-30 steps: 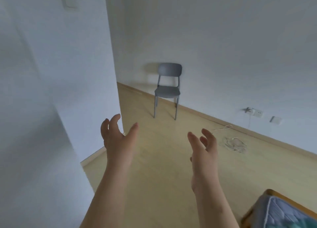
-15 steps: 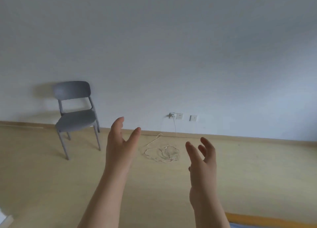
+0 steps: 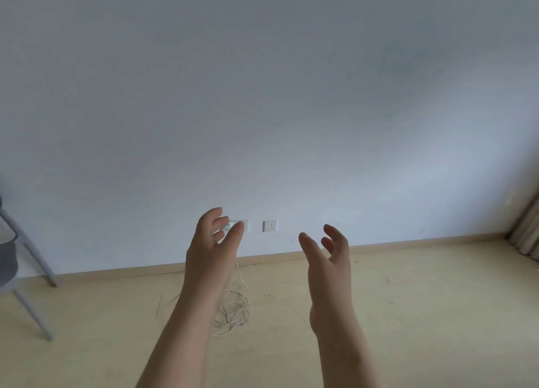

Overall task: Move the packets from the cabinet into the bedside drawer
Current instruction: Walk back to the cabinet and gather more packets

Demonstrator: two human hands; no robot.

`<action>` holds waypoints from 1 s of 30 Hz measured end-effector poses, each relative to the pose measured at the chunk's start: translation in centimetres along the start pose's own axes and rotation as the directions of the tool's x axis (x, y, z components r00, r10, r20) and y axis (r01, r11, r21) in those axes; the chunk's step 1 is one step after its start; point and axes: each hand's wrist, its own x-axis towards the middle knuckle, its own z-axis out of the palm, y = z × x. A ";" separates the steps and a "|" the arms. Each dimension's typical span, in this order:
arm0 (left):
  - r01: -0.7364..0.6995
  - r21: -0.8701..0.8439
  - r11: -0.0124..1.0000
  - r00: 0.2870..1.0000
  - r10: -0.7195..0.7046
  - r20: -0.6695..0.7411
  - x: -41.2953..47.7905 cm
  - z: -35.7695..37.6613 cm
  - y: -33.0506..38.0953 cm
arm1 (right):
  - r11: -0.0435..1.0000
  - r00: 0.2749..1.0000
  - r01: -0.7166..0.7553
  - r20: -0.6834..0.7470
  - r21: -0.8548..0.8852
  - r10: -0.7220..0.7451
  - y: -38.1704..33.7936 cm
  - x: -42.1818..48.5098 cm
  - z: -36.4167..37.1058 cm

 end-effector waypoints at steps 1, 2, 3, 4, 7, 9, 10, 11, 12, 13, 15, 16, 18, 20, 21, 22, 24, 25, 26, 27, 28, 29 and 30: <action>-0.004 -0.005 1.000 1.000 0.004 0.018 1.9 1.7 0.2 | 1.000 1.000 0.008 0.008 -0.005 -0.008 -0.4 2.5 0.3; -0.003 -0.014 1.000 1.000 0.004 0.022 4.4 3.7 0.2 | 1.000 1.000 0.019 0.015 -0.005 -0.019 -0.6 5.5 0.8; 0.005 -0.020 1.000 1.000 -0.005 0.015 5.9 4.6 0.3 | 1.000 1.000 0.018 0.018 -0.009 -0.018 -0.6 7.1 0.9; 0.019 -0.018 1.000 1.000 -0.019 0.005 7.5 5.6 0.0 | 1.000 1.000 0.005 0.012 -0.007 -0.005 -0.5 9.0 1.1; 0.060 0.014 0.998 0.998 -0.060 -0.017 13.5 8.6 -1.8 | 0.999 0.999 -0.044 0.000 -0.014 0.044 0.9 15.9 2.0; 0.066 0.026 0.997 0.997 -0.065 -0.038 18.0 10.6 -3.0 | 0.997 0.997 -0.075 -0.007 -0.013 0.075 1.6 20.6 3.1; 0.062 0.035 0.997 0.997 -0.061 -0.038 20.2 11.9 -3.5 | 0.996 0.996 -0.084 -0.009 -0.008 0.084 1.9 23.0 3.6; 0.055 0.043 0.998 0.998 -0.054 -0.025 22.4 13.4 -3.9 | 0.996 0.996 -0.087 -0.015 -0.007 0.087 2.1 25.5 4.0; 0.048 0.048 0.998 0.999 -0.048 0.002 24.5 15.4 -4.2 | 0.997 0.996 -0.082 -0.026 -0.007 0.082 2.2 28.1 4.3; 0.040 0.048 0.998 0.998 -0.041 0.037 26.6 17.6 -4.4 | 0.997 0.997 -0.073 -0.041 -0.009 0.072 2.2 30.9 4.5; 0.023 0.041 0.999 0.994 -0.027 0.102 30.8 22.6 -4.6 | 0.999 0.996 -0.047 -0.080 -0.013 0.045 1.9 36.5 4.5; 0.017 0.040 0.999 0.991 -0.022 0.134 32.8 25.1 -4.4 | 0.999 0.994 -0.036 -0.103 -0.016 0.034 1.5 39.3 4.4; 0.005 0.035 0.999 0.977 -0.012 0.212 36.6 30.0 -3.9 | 1.000 0.988 -0.020 -0.151 -0.019 0.016 0.7 44.4 3.8; -0.007 0.037 0.999 0.951 -0.005 0.308 39.8 35.0 -3.5 | 1.000 0.972 -0.022 -0.234 -0.002 0.021 0.1 49.0 2.5; -0.007 0.047 0.999 0.934 -0.010 0.357 41.0 37.7 -3.5 | 1.000 0.958 -0.028 -0.286 0.012 0.030 0.0 50.9 1.5; -0.007 0.062 0.998 0.913 -0.019 0.408 41.7 40.5 -3.6 | 0.999 0.939 -0.036 -0.341 0.028 0.043 -0.1 52.7 0.1; -0.017 0.096 0.995 0.859 -0.034 0.512 42.1 46.0 -3.9 | 0.997 0.892 -0.043 -0.447 0.057 0.064 -0.2 55.7 -3.3; -0.022 0.104 0.994 0.830 -0.039 0.556 42.0 48.9 -4.0 | 0.998 0.867 -0.038 -0.494 0.059 0.063 -0.3 57.1 -5.2; -0.026 0.106 0.994 0.802 -0.043 0.596 41.9 51.8 -4.0 | 0.998 0.843 -0.027 -0.535 0.055 0.052 -0.5 58.7 -7.2; -0.027 0.102 0.994 0.777 -0.043 0.627 41.8 54.9 -4.0 | 0.999 0.824 -0.012 -0.566 0.048 0.037 -0.8 60.3 -9.3; -0.025 0.092 0.995 0.757 -0.042 0.652 41.7 57.7 -3.9 | 0.999 0.810 -0.001 -0.586 0.037 0.023 -1.2 61.9 -11.3; -0.021 0.078 0.997 0.740 -0.037 0.672 41.6 60.5 -3.7 | 1.000 0.798 0.008 -0.603 0.026 0.010 -1.6 63.4 -13.3; -0.020 0.061 0.998 0.724 -0.028 0.689 41.4 63.4 -3.6 | 1.000 0.785 0.017 -0.619 0.016 -0.003 -2.0 64.9 -15.5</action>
